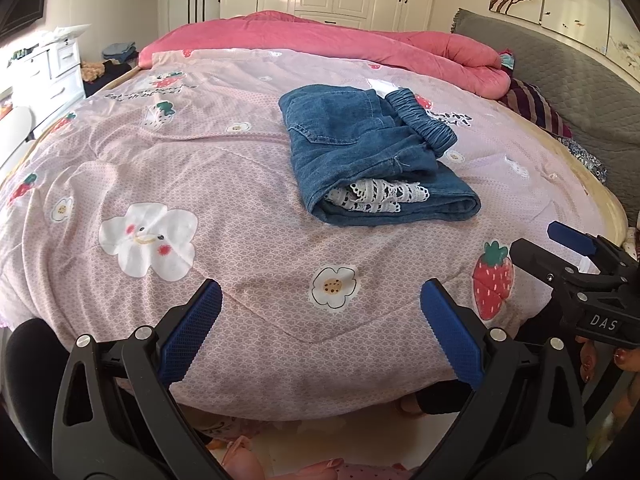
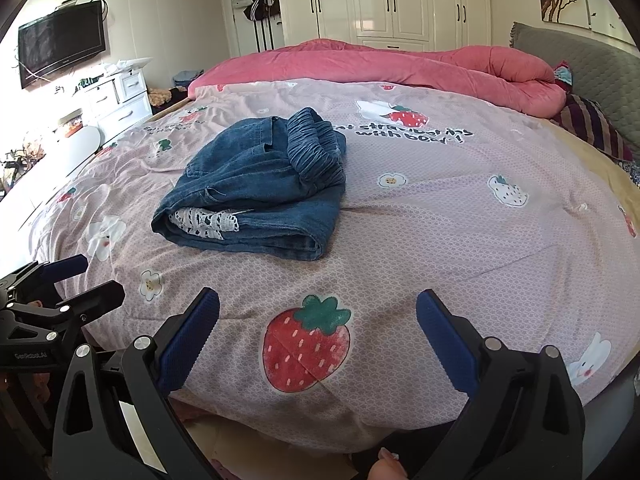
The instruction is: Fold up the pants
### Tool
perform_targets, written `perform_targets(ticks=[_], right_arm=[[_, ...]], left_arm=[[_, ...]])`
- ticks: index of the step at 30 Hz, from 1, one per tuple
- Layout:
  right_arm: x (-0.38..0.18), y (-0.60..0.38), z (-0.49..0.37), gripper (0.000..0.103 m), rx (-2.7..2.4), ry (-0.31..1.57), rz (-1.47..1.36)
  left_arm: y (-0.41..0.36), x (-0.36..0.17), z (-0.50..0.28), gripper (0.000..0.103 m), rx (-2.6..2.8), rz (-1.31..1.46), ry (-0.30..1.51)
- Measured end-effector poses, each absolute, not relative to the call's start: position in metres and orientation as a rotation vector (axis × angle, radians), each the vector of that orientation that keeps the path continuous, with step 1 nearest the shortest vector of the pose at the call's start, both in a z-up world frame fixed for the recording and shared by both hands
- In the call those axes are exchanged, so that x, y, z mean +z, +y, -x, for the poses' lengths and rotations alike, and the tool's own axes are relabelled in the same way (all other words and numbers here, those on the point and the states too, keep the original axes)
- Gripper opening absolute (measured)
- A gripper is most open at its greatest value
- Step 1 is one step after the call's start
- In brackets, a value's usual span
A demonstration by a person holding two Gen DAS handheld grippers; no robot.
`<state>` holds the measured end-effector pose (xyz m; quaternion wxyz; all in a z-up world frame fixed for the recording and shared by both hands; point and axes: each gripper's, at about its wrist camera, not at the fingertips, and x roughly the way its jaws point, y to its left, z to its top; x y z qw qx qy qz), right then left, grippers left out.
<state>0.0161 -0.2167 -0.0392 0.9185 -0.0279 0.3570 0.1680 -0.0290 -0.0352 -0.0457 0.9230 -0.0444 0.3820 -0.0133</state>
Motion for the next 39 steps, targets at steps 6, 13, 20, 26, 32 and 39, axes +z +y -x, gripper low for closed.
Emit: perform_targets(ticks=[6,13,20,26,32,39], right_arm=[[-0.0396,-0.2161,-0.0160,0.098,0.342,0.732,0.061],[-0.0401,-0.2163,-0.0160,0.098,0.340,0.734,0.060],[-0.0404,-0.2165,-0.0166,0.098,0.336,0.738,0.062],[-0.0406,-0.2170,-0.0165,0.098,0.335,0.737,0.063],[-0.0410,-0.2164,-0.0169,0.098,0.336,0.740,0.061],[-0.0413,-0.2164,-0.0170,0.098,0.338,0.740,0.060]], left_arm=[[-0.0365,-0.0456,0.0291,0.094,-0.025,0.083,0.781],[-0.0365,-0.0453,0.0285,0.094,-0.017,0.078,0.784],[-0.0381,-0.0452,0.0284,0.094,-0.008,0.061,0.778],[-0.0369,-0.0442,0.0289,0.094,0.004,0.056,0.775],[-0.0367,-0.0438,0.0288,0.094,0.006,0.055,0.774],[-0.0376,-0.0423,0.0298,0.094,0.020,0.046,0.767]])
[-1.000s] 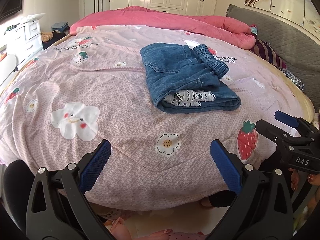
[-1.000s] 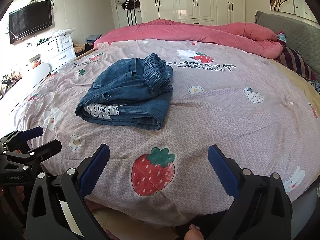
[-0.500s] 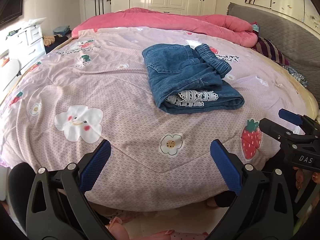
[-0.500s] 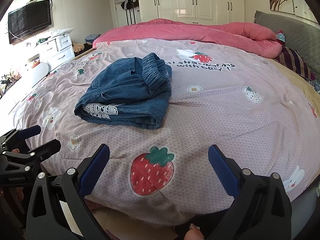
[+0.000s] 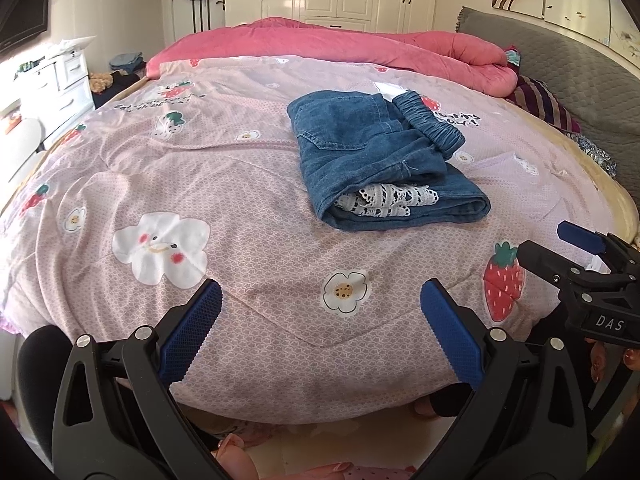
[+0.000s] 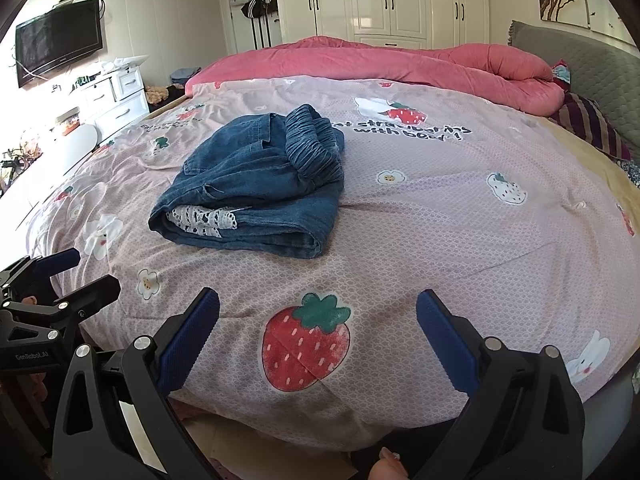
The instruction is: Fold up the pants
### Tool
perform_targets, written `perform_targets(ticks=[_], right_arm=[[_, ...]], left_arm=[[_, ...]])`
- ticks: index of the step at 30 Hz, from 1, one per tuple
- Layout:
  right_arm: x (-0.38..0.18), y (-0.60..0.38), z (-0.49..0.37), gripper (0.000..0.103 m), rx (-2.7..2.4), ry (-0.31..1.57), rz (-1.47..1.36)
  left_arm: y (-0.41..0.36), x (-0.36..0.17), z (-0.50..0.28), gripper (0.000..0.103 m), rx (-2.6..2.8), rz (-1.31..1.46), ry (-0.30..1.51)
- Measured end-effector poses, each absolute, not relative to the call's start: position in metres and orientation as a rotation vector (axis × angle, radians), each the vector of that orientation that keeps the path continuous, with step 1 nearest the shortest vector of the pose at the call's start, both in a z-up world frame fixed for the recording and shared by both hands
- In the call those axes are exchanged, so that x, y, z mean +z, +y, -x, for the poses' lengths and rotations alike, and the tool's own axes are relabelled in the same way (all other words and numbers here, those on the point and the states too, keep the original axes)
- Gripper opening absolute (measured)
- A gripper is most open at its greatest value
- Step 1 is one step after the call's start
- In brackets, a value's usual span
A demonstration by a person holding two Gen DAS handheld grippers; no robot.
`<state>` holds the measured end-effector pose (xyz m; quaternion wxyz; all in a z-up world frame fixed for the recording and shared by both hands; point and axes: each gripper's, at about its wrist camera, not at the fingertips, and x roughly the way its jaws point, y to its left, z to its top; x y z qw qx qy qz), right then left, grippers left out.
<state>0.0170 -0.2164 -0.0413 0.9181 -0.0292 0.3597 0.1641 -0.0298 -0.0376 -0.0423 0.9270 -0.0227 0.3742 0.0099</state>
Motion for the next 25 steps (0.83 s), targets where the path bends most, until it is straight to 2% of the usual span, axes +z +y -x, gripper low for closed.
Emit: perform_targets(ticks=[7,16,20,25], right_arm=[[-0.043,-0.222,-0.020,0.098,0.308,0.744,0.052],[-0.039,-0.253,-0.039,0.098,0.190,0.746,0.015],[-0.024,-0.304,-0.073,0.098,0.059,0.722,-0.034],[-0.014,-0.392,-0.163,0.098,-0.171,0.715,-0.059]], left_arm=[[-0.038,-0.040,0.027,0.094,0.079,-0.018,0.756],[-0.020,-0.025,0.017,0.094,0.023,0.037,0.732],[0.030,-0.014,-0.021,0.094,0.065,0.121,0.783],[0.137,-0.027,-0.108,0.094,0.329,0.050,0.865]])
